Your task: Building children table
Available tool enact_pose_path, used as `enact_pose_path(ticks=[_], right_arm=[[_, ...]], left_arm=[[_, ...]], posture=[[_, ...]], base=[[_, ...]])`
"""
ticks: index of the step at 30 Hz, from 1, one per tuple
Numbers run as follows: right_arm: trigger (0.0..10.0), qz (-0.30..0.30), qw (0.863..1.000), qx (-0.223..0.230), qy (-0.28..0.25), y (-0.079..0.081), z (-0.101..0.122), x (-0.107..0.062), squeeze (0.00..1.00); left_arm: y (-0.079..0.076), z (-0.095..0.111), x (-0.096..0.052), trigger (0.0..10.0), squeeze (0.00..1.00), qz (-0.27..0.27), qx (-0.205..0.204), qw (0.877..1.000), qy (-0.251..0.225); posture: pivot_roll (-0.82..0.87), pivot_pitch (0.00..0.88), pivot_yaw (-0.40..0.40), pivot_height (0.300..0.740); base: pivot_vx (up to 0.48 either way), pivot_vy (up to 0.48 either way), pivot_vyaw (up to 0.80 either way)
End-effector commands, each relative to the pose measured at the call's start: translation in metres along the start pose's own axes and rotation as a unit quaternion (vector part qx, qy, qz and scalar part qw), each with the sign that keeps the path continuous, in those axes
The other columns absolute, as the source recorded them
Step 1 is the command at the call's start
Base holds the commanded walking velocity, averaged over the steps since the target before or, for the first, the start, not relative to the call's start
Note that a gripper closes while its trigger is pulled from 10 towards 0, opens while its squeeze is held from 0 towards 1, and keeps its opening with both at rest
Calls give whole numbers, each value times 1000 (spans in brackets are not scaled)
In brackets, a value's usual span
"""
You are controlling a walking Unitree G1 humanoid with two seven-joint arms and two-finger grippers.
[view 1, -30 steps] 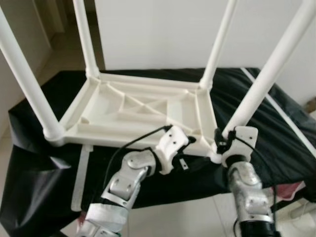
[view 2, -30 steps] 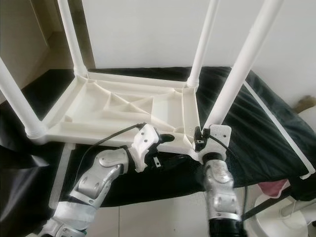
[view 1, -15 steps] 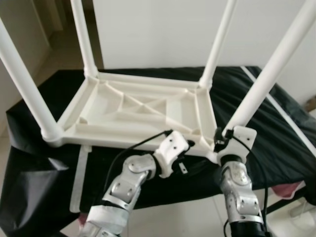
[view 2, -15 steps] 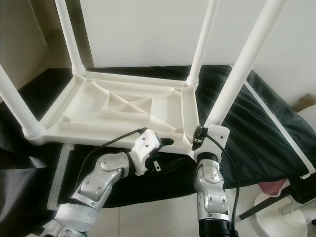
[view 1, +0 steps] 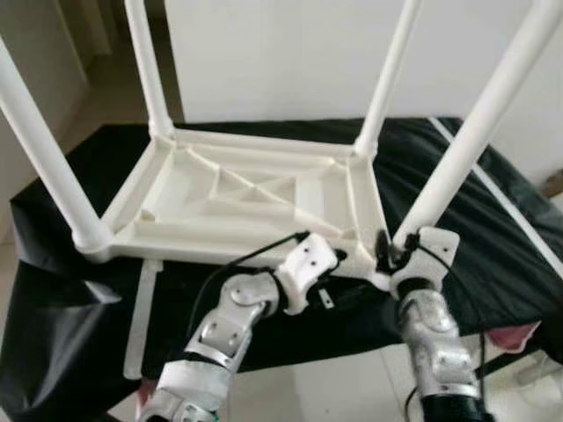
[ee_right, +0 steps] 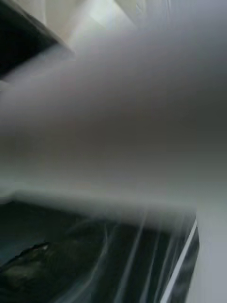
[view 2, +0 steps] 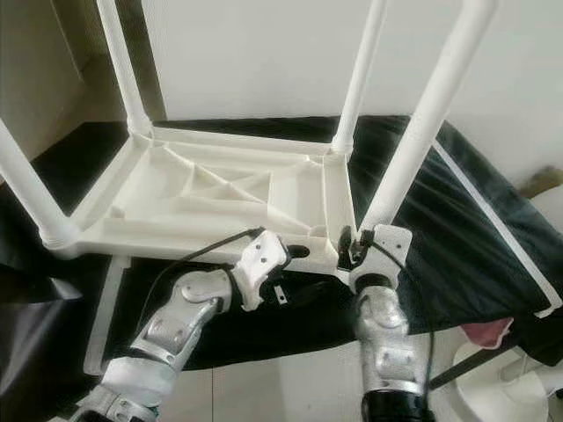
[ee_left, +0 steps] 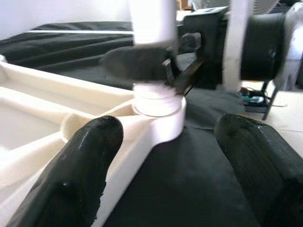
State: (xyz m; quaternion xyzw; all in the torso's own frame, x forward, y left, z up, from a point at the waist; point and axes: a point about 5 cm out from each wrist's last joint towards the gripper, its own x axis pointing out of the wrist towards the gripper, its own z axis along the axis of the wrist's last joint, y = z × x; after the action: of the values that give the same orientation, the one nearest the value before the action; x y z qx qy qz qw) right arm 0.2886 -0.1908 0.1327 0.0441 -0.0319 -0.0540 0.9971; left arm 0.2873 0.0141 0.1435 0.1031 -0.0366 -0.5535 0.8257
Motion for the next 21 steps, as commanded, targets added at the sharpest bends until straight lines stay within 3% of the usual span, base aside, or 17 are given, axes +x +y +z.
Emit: enact_pose_path(ticks=[1,3,4,5,6,10,13,21], right_arm=[[10000,17,1000,4,-2,-1,1,0,1000],[10000,32,999,-2,-5,-4,4,1,1000],[10000,46,999,-11,-8,-7,6,2,839],[10000,69,997,-19,-8,-10,8,3,200],[10000,88,996,-24,-7,-12,8,3,0],[10000,123,992,-30,-8,-14,9,4,0],[10000,223,973,-53,4,-18,8,14,0],[10000,262,963,-61,17,-21,8,18,0]], left_arm=[[8,-1,0,10000,0,79,1,997,2],[7,0,0,10000,0,79,2,997,0],[7,0,0,10000,0,80,4,997,-1],[7,0,0,10000,0,80,5,997,-2],[7,0,0,10000,0,80,6,997,-2],[7,0,0,10000,0,80,6,997,-2],[3,2,2,10000,0,69,9,998,-6],[3,2,1,10000,0,67,10,998,-6]], posture=[[30,0,-46,740],[32,0,-50,740],[34,0,-52,740],[33,0,-53,740],[33,0,-55,740],[32,0,-57,740],[38,0,-54,740],[43,0,-52,740]], base=[[0,0,0],[0,0,0],[0,0,0],[0,0,0],[0,0,0],[0,0,0],[0,0,0],[0,0,0]])
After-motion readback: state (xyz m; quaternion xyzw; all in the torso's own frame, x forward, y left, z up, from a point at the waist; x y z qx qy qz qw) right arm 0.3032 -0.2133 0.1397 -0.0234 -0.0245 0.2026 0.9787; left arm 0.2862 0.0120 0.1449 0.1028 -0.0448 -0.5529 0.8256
